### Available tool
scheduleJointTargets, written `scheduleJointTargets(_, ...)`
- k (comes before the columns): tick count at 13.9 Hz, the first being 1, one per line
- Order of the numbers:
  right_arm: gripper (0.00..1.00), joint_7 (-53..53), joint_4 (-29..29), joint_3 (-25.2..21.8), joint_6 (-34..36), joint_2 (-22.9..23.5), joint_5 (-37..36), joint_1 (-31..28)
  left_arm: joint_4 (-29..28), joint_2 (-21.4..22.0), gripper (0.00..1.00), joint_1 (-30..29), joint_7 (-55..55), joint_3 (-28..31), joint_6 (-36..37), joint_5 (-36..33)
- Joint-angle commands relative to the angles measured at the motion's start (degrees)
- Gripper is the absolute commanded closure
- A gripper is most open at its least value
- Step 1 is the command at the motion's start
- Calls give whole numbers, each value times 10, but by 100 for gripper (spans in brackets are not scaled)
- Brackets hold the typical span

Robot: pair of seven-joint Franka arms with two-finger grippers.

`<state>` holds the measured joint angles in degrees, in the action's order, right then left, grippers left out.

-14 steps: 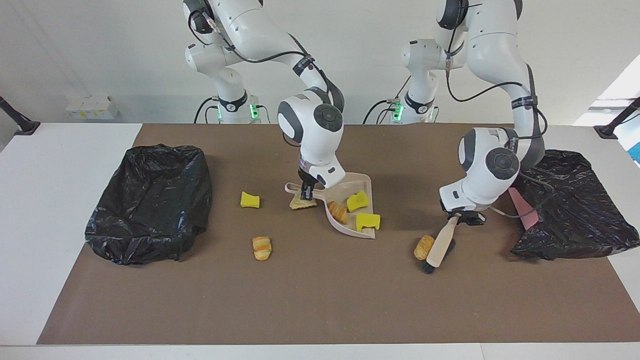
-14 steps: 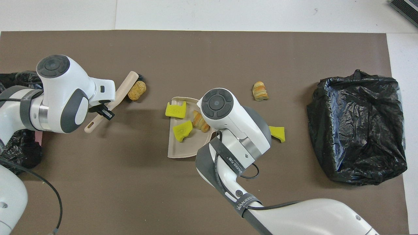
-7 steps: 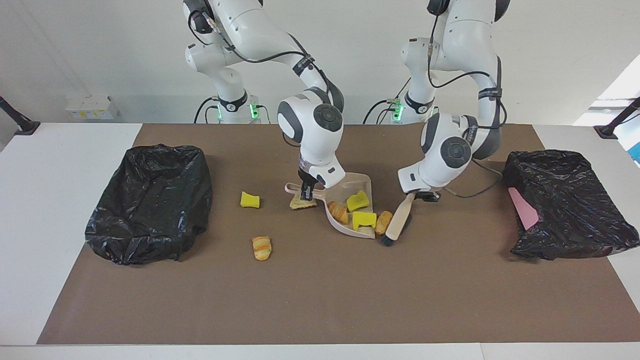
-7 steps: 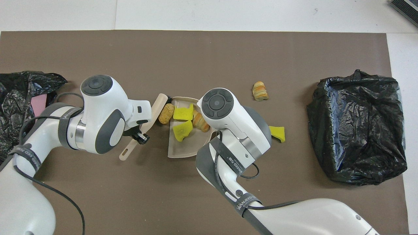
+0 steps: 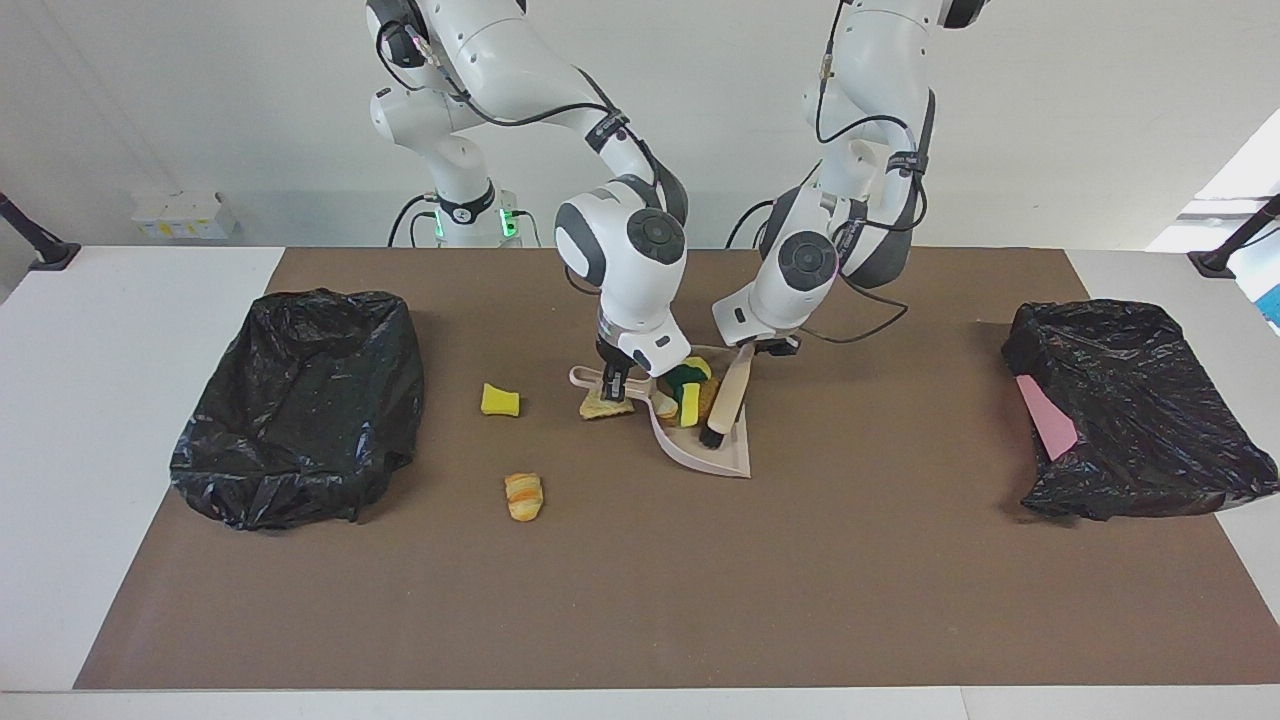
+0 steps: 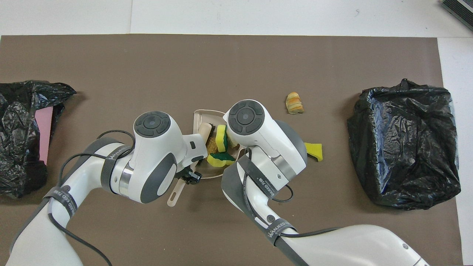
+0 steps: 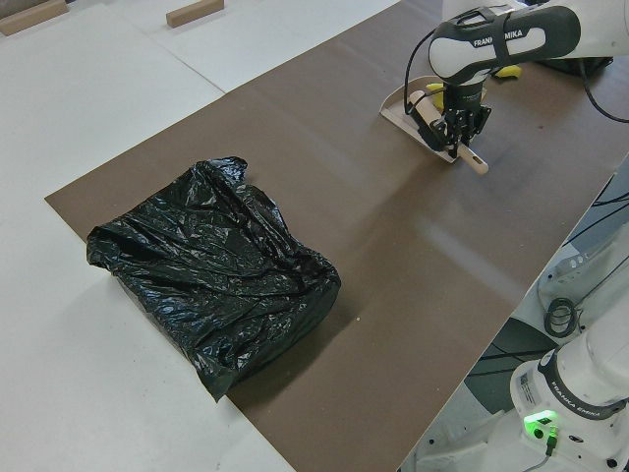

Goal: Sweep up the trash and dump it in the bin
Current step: 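Sweep the bread chunk into the dustpan with the left gripper's brush, then draw the left gripper with the brush back toward the robot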

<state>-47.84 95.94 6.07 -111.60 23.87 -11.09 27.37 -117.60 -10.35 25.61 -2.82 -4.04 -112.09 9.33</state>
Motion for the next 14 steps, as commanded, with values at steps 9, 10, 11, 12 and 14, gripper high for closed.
scheduleJointTargets(9,100,-10,18,4,-12,-11,-13,-4,-29,65,100,-70,220,10,73,13)
scheduleJointTargets(10,100,-10,18,4,-12,-11,-13,-4,-37,72,100,-64,223,10,83,13)
scheduleJointTargets(11,100,-9,18,4,-12,-11,-13,-5,-59,87,100,-54,231,9,81,13)
scheduleJointTargets(12,100,-10,18,4,-11,-11,-13,-5,-89,103,100,-36,239,9,71,13)
scheduleJointTargets(14,100,-9,18,4,-10,-11,-13,-5,-159,143,100,-15,245,8,30,13)
